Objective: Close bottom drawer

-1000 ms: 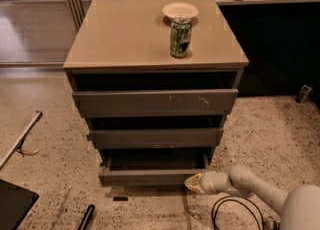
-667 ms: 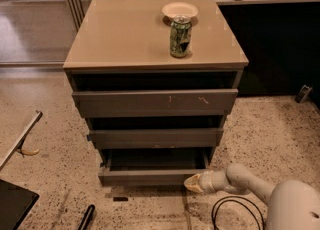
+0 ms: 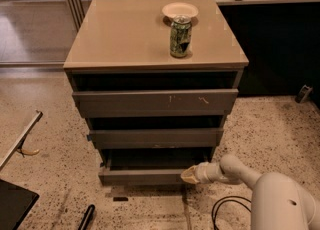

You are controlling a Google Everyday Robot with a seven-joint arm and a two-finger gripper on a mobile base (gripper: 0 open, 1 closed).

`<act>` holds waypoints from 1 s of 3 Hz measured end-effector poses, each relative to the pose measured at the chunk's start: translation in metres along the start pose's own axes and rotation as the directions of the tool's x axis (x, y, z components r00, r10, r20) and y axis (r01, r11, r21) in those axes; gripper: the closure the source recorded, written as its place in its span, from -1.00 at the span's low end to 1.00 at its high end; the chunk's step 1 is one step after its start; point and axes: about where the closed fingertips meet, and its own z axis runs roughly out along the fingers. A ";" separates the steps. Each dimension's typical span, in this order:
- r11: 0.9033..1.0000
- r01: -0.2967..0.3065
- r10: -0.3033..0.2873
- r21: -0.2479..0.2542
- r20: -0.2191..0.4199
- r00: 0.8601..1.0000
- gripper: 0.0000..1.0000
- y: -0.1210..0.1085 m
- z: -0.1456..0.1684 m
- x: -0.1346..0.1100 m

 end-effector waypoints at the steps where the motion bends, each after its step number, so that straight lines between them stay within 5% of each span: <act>1: 1.000 0.018 -0.017 0.022 -0.017 1.000 0.63 -0.018 0.007 -0.012; 3: 0.999 0.022 -0.021 0.031 -0.026 0.999 -0.30 -0.028 0.014 -0.017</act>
Offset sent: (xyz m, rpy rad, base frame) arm 0.0510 0.0077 0.0032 -0.0585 -0.0368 -0.0168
